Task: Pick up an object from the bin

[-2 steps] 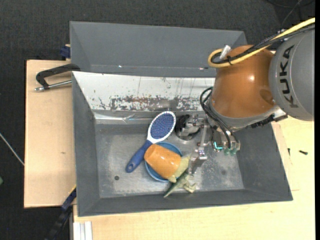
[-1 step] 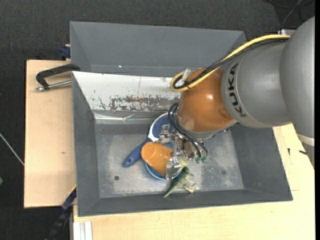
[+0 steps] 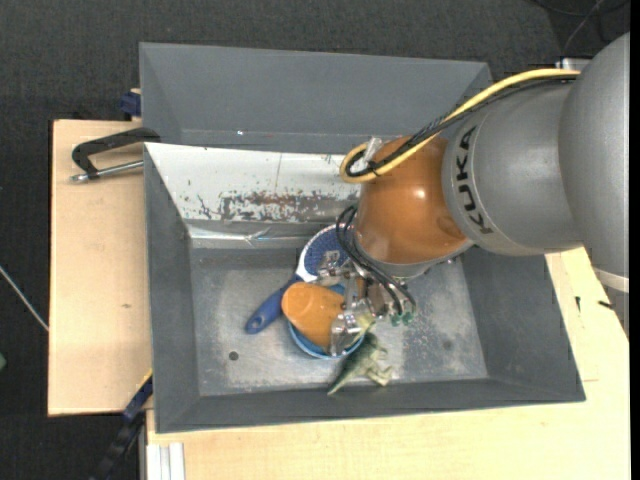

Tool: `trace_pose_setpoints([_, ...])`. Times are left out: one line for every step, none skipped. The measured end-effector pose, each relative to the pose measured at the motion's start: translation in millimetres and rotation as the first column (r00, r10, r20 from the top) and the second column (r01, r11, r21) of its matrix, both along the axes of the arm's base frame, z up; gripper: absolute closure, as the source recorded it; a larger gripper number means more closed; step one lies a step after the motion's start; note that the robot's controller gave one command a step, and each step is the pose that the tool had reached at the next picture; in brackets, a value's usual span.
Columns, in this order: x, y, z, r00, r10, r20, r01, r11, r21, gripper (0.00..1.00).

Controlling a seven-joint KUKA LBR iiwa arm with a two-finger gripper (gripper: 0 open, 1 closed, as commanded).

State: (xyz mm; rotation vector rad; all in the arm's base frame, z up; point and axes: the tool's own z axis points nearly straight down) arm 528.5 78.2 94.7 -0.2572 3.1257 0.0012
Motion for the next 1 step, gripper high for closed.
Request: trace_pose_setpoints([15.6, -21.0, 158.3, 0.999, -0.032, 0.010, 0.032, 0.999, 0.001, 1.00])
